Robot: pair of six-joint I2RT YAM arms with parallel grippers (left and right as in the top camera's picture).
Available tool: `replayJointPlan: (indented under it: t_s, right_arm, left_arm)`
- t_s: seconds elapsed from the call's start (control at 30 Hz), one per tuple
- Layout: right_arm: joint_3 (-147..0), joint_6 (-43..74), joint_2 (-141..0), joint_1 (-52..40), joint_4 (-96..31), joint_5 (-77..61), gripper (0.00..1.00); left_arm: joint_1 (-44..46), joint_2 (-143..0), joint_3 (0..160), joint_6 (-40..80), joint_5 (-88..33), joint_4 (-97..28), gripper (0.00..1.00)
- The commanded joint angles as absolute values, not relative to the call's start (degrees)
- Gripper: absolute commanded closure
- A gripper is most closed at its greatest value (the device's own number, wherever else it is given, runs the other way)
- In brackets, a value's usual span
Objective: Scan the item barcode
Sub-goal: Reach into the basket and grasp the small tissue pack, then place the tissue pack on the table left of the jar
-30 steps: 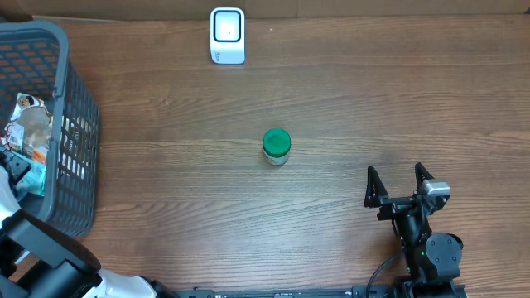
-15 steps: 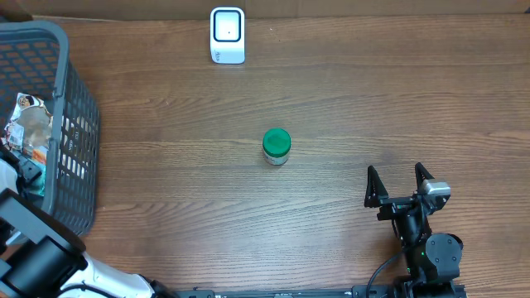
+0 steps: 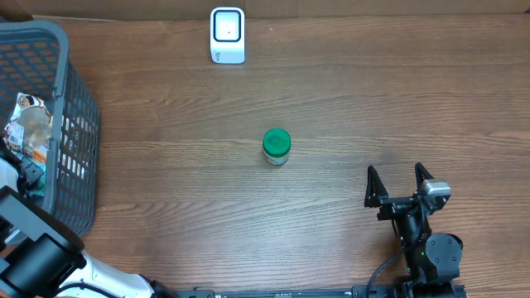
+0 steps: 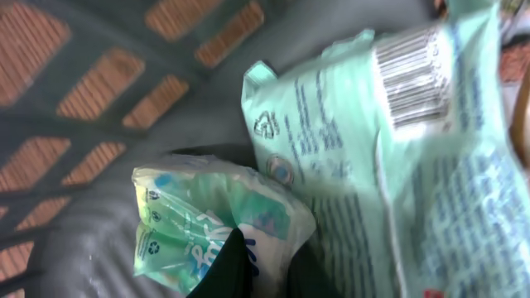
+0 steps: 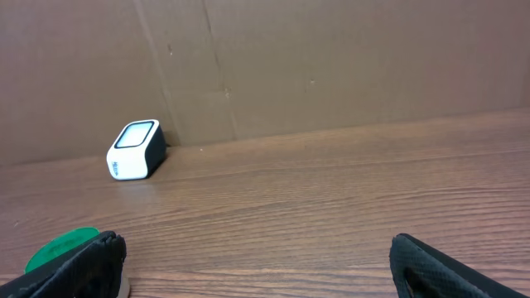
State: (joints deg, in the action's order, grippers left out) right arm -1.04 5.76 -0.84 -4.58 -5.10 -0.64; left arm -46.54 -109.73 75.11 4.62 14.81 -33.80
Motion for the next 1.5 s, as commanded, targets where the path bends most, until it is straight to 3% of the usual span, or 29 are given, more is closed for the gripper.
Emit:
replayJointPlan:
  t_s: [0.0, 0.2, 0.53, 0.7, 0.9, 1.13, 1.47]
  right_arm:
    - [-0.45, 5.52, -0.16, -4.43, -4.73, -0.56, 0.0]
    - [-0.45, 5.52, -0.16, -4.43, -4.71, -0.56, 0.0]
    - [-0.45, 5.52, -0.16, -4.43, -4.73, -0.56, 0.0]
    - [-0.45, 5.52, -0.16, -4.43, -4.73, -0.56, 0.0]
    - [-0.45, 5.52, -0.16, -4.43, -4.73, -0.56, 0.0]
    - [-0.45, 5.52, -0.16, -4.43, -4.73, -0.56, 0.0]
    - [-0.45, 5.52, -0.16, -4.43, -4.73, -0.56, 0.0]
  left_arm:
    - [-46.52, -108.14, 76.64, 4.38, 13.45, -36.42, 0.96]
    - [-46.3, -99.46, 83.15, 10.59, 10.98, -42.81, 0.96]
    - [-42.17, -79.64, 90.19, 17.32, -13.08, -43.48, 0.96]
    - [-30.72, -71.68, 90.15, 16.47, -15.9, -49.3, 0.96]
    - [-10.87, -72.29, 88.58, 15.25, -11.81, -59.13, 0.96]
    - [9.8, -77.93, 80.36, 15.92, -5.89, -57.6, 0.96]
    - [23.81, -93.89, 75.72, 19.42, 2.46, -53.19, 0.96]
